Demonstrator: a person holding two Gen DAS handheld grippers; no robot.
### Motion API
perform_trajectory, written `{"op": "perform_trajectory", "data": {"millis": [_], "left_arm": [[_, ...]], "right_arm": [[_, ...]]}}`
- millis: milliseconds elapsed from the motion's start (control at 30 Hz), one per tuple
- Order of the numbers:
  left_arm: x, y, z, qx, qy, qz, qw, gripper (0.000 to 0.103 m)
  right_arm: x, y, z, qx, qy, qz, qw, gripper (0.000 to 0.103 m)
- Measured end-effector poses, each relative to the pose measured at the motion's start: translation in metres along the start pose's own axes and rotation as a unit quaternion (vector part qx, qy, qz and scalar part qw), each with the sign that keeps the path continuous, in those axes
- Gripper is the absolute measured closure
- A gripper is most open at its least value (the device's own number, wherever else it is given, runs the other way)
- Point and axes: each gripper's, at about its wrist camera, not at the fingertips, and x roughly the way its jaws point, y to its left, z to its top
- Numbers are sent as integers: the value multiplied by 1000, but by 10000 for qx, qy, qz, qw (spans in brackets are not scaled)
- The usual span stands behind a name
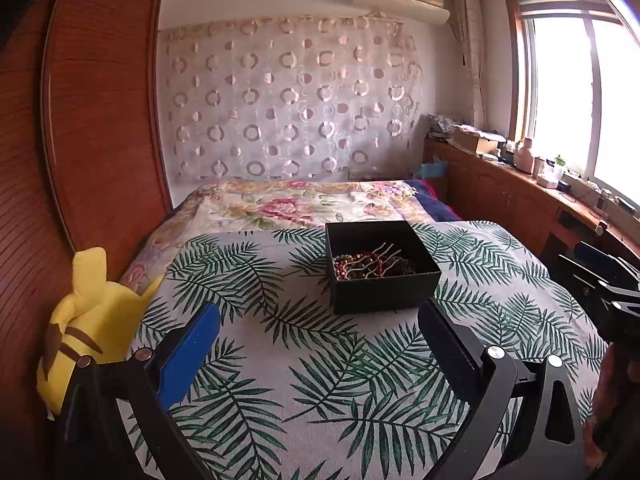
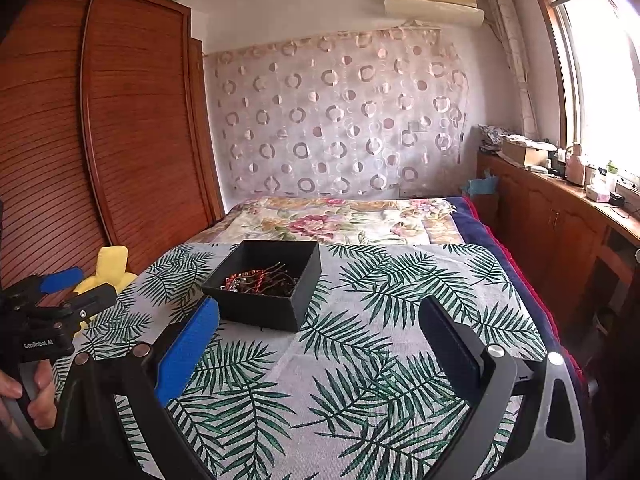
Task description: Organize jewelry
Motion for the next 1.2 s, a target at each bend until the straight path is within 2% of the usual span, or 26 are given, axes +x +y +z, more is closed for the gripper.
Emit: {"op": "perform_trajectory", "data": {"millis": [1200], "left_arm": [[-8, -4, 7, 12, -114, -38, 9999, 7]], "right_arm": [[0, 1, -2, 5, -3, 9, 10000, 2]]}}
